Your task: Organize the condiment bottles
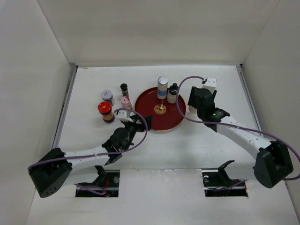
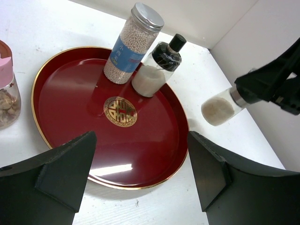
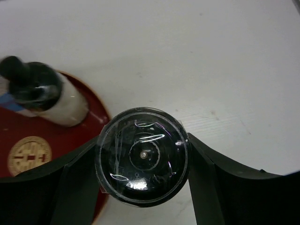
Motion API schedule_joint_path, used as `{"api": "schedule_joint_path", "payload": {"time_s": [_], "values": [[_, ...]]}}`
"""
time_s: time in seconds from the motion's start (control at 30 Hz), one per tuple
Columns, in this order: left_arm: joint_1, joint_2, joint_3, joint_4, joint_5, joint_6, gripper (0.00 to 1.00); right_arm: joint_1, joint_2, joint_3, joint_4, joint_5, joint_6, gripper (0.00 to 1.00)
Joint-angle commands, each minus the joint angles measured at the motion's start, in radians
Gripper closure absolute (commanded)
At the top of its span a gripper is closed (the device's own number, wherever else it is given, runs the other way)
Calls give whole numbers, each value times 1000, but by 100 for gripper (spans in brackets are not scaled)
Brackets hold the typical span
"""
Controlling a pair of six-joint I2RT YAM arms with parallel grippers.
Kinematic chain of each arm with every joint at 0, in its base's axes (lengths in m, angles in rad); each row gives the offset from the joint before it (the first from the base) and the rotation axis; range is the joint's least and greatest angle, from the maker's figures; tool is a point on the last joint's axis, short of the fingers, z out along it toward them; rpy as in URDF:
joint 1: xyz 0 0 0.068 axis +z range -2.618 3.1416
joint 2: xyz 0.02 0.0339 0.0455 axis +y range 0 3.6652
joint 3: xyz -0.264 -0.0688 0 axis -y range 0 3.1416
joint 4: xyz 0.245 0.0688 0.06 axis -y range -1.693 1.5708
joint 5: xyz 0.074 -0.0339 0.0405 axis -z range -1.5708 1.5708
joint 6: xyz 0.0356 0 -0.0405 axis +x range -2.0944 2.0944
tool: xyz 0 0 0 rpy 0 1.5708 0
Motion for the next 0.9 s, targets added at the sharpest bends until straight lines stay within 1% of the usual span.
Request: {"api": "schedule_joint_path", "payload": {"time_s": [0.0,0.3,0.5,0.57,0.63,0.77,0.8,0.87], "values": [[4,10,2,52,11,-10,22,48,-8,117,122,-34,-2,50],[17,7,-1,50,4,-5,22,117,208,217,197,-110,13,49],[30,21,0,52,1,-3,22,127,293,199,248,-103,13,49],[31,29,3,52,1,-2,22,133,307,188,254,-97,6,47],[34,35,6,52,1,1,22,143,311,177,257,-96,4,41],[46,42,13,52,-2,6,22,157,302,151,277,-91,4,11],[51,41,20,42,-2,7,22,159,290,145,275,-90,6,6],[60,23,39,15,-2,15,23,160,241,127,266,-88,10,2]]}}
